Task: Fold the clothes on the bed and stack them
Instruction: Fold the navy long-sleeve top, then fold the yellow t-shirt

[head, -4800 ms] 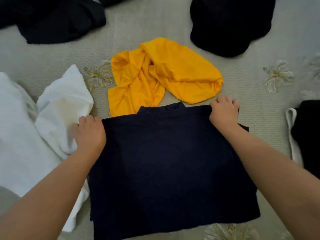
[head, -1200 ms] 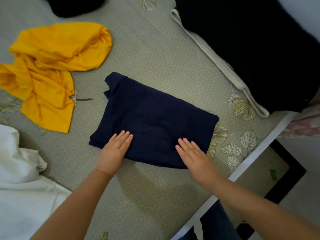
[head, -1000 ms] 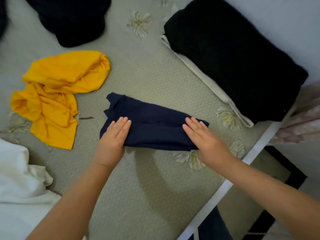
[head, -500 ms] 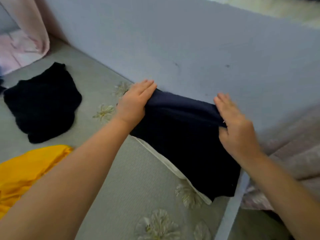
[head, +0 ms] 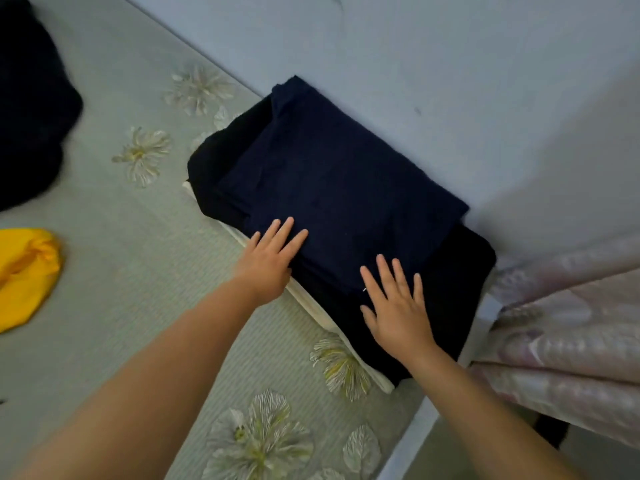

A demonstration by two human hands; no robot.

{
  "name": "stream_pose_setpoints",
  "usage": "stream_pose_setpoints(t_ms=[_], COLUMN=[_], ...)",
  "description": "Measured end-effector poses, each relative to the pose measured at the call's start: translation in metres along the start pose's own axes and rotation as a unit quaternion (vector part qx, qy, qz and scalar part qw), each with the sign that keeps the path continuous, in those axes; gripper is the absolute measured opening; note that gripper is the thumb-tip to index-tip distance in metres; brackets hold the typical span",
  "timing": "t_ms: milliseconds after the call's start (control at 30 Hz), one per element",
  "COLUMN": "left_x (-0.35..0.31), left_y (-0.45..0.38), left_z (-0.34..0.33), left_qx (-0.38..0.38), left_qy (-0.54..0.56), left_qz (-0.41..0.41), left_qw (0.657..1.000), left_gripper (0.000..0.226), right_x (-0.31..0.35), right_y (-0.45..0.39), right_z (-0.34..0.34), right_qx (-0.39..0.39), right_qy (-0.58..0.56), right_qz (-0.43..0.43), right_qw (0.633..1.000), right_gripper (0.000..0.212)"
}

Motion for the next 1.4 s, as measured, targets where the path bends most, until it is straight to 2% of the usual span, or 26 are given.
stream_pose_setpoints(t_ms=[133,233,300,433,600,800,933,1067,1200,1300,1400], left_x=[0.005,0.022,0.046,0.118,0.215,0.269,0.290,0.301,0.304,0.305,0.306], left_y=[0.007,0.034,0.062,0.142,0.275,0.407,0.449,0.457,0.458,0.458,0.458], left_z=[-0.003,-0.010,-0.021,-0.060,-0.110,-0.165,-0.208,-0.228,-0.227,-0.227,-0.228], left_qx=[-0.064,-0.104,-0.108,-0.089,-0.085,-0.139,-0.146,-0.168,-0.184,-0.182,-0.180], left_qy=[0.021,0.066,0.088,0.126,0.167,0.227,0.284,0.277,0.285,0.288,0.289], left_qz=[0.007,0.037,0.077,0.213,0.395,0.527,0.571,0.564,0.560,0.558,0.555], left_qw=[0.998,0.992,0.987,0.965,0.899,0.807,0.757,0.759,0.756,0.756,0.758], left_gripper=[0.060,0.053,0.049,0.048,0.053,0.050,0.063,0.083,0.083,0.084,0.085], right_x=[0.014,0.054,0.095,0.187,0.307,0.424,0.485,0.533,0.593,0.629,0.640], right_y=[0.008,0.017,0.018,0.008,0.012,0.015,0.014,0.000,-0.022,-0.029,-0.024], right_z=[0.011,0.018,0.014,-0.009,-0.043,-0.081,-0.101,-0.118,-0.134,-0.143,-0.138], right_qx=[-0.080,-0.148,-0.160,-0.126,-0.075,-0.024,-0.004,0.021,0.038,0.012,-0.028], right_qy=[0.009,0.024,0.008,-0.035,-0.051,-0.024,0.001,0.038,0.063,0.085,0.087], right_qz=[0.002,0.063,0.127,0.243,0.401,0.478,0.515,0.536,0.490,0.448,0.470], right_qw=[0.997,0.987,0.979,0.961,0.911,0.878,0.857,0.843,0.869,0.890,0.878], right_gripper=[0.064,0.050,0.046,0.044,0.035,0.038,0.035,0.040,0.060,0.051,0.039])
Point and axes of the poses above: each hand's wrist, its own y-axis away from the middle knuckle, its own z-axis out of the back of the hand, x = y × z, the point moved 8 cm from there along -y, towards the middle knuckle, and after that the axes turned 1 degree about z, right-handed, at the moved point
